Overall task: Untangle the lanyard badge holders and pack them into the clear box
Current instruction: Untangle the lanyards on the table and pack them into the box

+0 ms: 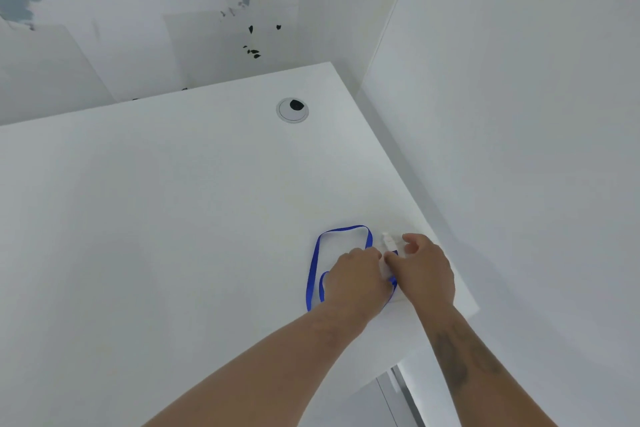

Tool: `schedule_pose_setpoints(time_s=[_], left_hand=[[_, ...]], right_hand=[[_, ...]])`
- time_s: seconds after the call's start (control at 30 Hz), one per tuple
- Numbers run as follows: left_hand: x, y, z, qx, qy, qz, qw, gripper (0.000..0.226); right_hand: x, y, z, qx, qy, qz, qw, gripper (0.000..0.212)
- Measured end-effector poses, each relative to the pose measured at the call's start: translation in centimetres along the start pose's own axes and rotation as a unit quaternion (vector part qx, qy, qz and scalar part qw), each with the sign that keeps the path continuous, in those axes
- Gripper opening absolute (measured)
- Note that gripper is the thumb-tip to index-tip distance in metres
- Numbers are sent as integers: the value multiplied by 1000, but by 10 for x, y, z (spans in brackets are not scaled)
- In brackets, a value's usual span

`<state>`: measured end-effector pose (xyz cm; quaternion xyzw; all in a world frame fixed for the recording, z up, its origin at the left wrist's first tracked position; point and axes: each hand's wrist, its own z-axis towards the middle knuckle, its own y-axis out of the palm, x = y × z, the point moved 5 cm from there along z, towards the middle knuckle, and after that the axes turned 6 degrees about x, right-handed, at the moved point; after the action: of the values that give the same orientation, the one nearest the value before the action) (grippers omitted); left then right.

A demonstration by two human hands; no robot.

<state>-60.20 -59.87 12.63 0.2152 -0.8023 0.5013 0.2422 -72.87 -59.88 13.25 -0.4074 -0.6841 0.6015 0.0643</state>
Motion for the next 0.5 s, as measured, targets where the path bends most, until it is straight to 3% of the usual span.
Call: schedule_pose_setpoints(time_s=[0.2,0.33,0.5], left_hand=[[-10,-12,-4,2,-3,-59,998,42],[-23,-63,-9,128,-1,-112,985,32],[-35,-112,-18,189,37,-90,977,64]], right_hand=[[-12,-10,-9,3,-68,-22,997,25],[-31,-25,-22,-32,-100,42,994,17],[-64,-53,-48,-44,-141,102,984,18]])
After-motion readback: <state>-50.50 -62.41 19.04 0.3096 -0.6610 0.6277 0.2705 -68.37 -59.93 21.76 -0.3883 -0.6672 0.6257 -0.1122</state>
